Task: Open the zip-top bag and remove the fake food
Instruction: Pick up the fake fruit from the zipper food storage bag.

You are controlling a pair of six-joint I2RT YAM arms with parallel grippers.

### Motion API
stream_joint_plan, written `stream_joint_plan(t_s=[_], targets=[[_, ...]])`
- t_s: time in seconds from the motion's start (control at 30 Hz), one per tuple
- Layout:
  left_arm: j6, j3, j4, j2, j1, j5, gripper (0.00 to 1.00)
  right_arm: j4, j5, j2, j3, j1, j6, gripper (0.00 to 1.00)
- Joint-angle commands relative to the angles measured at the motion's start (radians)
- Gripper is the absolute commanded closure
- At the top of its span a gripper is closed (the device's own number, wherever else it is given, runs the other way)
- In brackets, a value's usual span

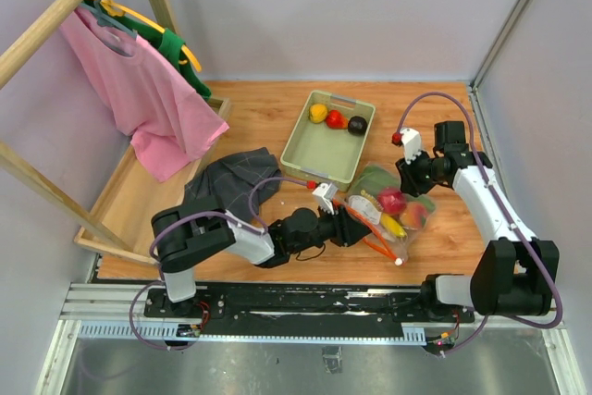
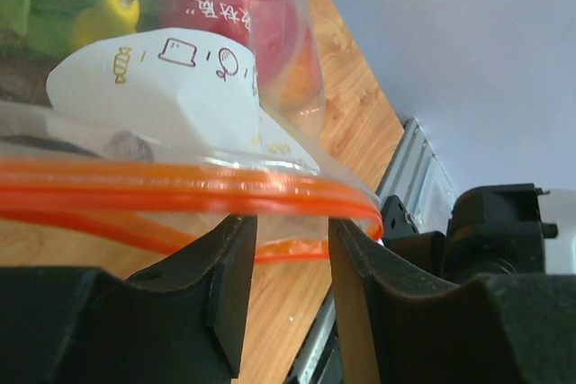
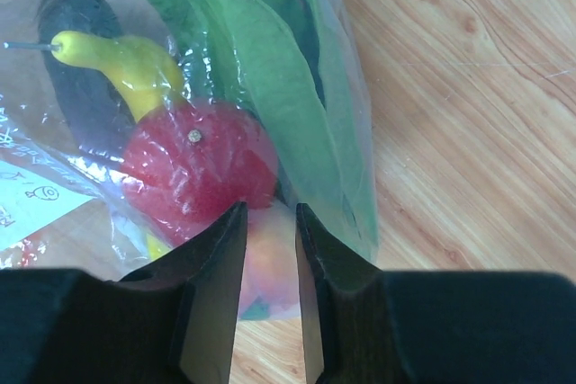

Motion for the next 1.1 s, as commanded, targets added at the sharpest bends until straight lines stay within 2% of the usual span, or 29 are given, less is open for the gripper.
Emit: stream_joint_plan(t_s=[0.0,0.3,0.83,0.9,1.0,1.07], targets=[[-0.003,0.059,-0.038,0.052,-0.008,-0.06,0.58,-0.043,-0.067,-0.007,0.012,-0.015,-0.028,0.71],[0.008,0.167,-0.185,0.113,0.004,-0.104,0.53,-0.077,-0.119,-0.011,0.0,-0.012,-0.052,0.71],[0.086,0.211,-0.225,0.133,0.062,-0.021,0.35,-0.179,-0.243,0.042,0.022,0.01,-0.121,0.71],[0.097,0.21,-0.218,0.133,0.065,-0.01,0.37,-0.184,-0.232,0.04,0.034,0.01,-0.115,0.7],[0.107,0.195,-0.197,0.127,0.068,-0.003,0.52,-0.144,-0.171,0.014,0.052,0.003,-0.087,0.64],[0.109,0.188,-0.194,0.123,0.073,0.003,0.55,-0.107,-0.114,-0.003,0.064,0.002,-0.069,0.62]])
